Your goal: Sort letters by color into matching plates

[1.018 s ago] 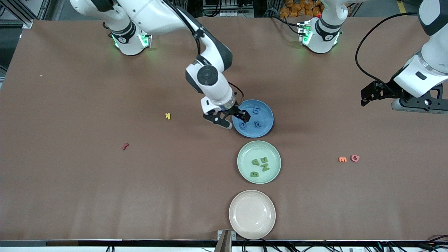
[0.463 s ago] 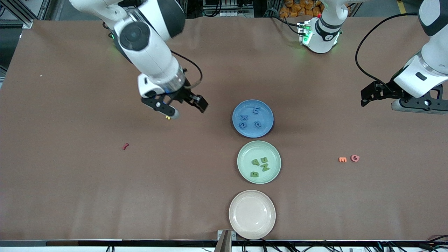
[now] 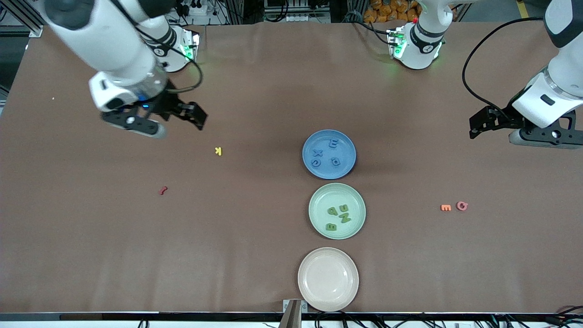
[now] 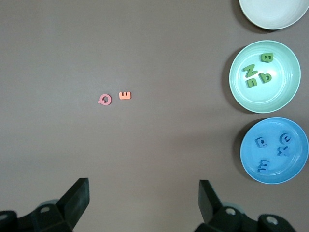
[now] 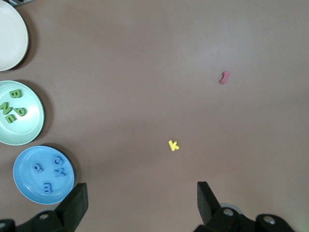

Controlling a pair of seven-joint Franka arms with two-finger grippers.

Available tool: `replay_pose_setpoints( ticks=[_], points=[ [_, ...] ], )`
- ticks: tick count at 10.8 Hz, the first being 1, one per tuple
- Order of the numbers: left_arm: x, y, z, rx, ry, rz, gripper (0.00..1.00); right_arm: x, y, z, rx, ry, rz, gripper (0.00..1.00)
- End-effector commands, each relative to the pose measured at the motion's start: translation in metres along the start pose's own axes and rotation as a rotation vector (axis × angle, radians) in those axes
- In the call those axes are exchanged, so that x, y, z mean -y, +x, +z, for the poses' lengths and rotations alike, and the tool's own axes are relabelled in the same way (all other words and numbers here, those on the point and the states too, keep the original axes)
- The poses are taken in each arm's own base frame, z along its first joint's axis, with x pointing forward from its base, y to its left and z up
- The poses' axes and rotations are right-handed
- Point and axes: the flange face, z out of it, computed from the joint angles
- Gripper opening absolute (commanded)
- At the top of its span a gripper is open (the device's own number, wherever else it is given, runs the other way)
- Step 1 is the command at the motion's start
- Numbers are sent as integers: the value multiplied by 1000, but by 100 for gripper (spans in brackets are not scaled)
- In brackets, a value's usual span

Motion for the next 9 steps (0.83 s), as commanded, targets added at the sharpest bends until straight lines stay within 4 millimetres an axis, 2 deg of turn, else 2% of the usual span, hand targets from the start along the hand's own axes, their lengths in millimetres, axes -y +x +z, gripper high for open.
replay_pose_setpoints(
  ticks=[1,3,5,7,9],
  points=[
    [-1,2,-4,2,-25,1,100,-50,17,-33,-32,-11,-146,100],
    [-1,2,-4,2,-25,3,100,-81,23,-45,-29,-51,-266,100],
    [-1,2,-4,2,-25,3,100,-102,29,-55,-34,-67,-361,100],
    [-1,2,-4,2,-25,3,100,-119,35,-60,-34,-69,-374,100],
    [-2,2,-4,2,-25,4,100,-124,40,-61,-62,-110,-389,100]
  ],
)
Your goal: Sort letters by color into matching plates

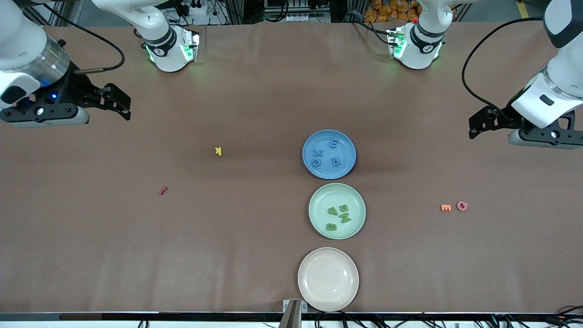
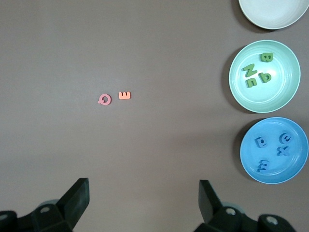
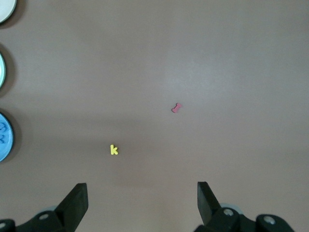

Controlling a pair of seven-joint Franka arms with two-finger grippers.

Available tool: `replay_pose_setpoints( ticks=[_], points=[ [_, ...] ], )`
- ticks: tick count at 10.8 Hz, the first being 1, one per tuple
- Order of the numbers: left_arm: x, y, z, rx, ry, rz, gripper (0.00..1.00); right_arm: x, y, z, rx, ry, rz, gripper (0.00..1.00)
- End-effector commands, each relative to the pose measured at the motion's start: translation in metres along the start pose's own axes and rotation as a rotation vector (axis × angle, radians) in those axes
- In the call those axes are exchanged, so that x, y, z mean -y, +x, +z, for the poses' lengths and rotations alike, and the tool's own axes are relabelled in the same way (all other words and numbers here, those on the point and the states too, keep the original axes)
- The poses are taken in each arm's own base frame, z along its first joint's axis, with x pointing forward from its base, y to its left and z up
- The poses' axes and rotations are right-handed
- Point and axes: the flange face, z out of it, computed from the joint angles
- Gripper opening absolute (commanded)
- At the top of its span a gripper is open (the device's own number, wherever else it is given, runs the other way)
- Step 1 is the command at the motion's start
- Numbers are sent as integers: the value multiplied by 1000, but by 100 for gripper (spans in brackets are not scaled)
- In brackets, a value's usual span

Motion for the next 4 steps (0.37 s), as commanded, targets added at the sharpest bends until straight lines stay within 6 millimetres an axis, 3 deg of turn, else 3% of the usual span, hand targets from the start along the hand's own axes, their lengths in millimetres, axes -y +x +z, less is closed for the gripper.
replay_pose_setpoints(
  ticks=[1,4],
  points=[
    [-2,2,-6,0,-24,3,100,-8,4,-3,-45,-49,-24,100],
    [-2,2,-6,0,-24,2,100,-11,10,8,-55,-49,-29,100]
  ],
)
